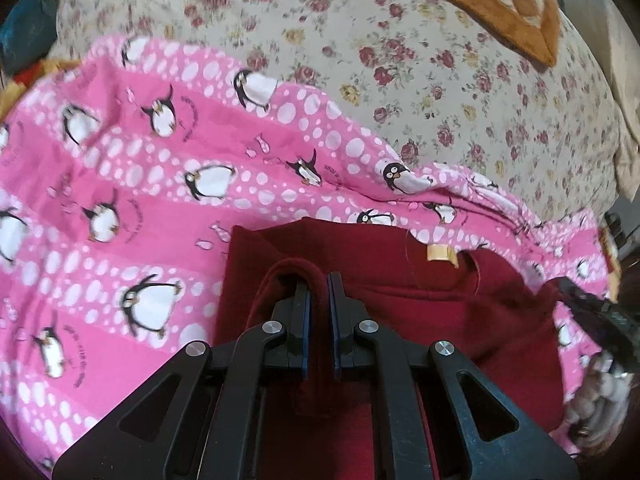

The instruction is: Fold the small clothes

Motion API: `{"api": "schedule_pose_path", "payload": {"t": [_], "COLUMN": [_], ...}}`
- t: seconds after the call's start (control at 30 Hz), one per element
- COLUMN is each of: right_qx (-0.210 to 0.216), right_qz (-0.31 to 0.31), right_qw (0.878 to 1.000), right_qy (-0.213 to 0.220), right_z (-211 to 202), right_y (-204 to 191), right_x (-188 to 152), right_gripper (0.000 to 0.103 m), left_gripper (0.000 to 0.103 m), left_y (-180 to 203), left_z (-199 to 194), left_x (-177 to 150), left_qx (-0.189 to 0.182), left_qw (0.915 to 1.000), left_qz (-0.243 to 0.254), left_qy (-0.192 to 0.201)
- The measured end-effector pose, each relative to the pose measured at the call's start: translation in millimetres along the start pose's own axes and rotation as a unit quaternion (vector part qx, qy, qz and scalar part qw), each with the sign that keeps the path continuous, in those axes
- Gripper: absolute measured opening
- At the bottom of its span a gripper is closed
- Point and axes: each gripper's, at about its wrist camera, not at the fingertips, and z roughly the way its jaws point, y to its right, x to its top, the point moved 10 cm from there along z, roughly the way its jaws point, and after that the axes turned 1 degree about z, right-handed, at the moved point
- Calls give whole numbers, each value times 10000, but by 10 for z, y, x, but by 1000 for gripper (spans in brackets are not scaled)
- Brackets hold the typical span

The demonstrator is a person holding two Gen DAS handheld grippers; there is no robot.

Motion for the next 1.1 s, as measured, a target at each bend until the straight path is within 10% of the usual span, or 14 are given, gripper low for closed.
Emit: {"api": "schedule_pose_path", "payload": {"t": [0.13, 0.3, 0.4, 0.67, 0.8, 0.93, 1.1], "right_qx": [-328, -390, -413, -892, -1266, -1907, -1530], "right_qz": [368, 442, 351, -582, -849, -724, -237], "right_qw": [9986, 9977, 9972, 9934, 9871, 9790, 9878], "right_qy": [175, 348, 518, -427, -493, -3, -186], "right_z": [150, 37, -171, 114, 238, 57, -16], "right_y": [307, 364, 332, 189, 263, 599, 749], "right_x": [180, 271, 292, -30, -40, 171, 41], "right_gripper": [19, 25, 56, 56, 12, 7, 7], "left_gripper": [19, 68, 71, 72, 72, 72, 72], "left_y": [-37, -53, -114, -88, -237, -393, -404], "left_z": [46, -151, -326, -148, 162, 510, 486], "left_x": [31, 72, 172, 23, -17, -131, -137], "left_qx": [-292, -339, -288, 51, 699, 840, 750], "left_qw": [9991, 9993, 9987, 9999, 9975, 9955, 9963], "left_qz": [-292, -174, -196, -24, 14, -199, -252], "left_qy": [-137, 57, 373, 130, -38, -399, -336]}}
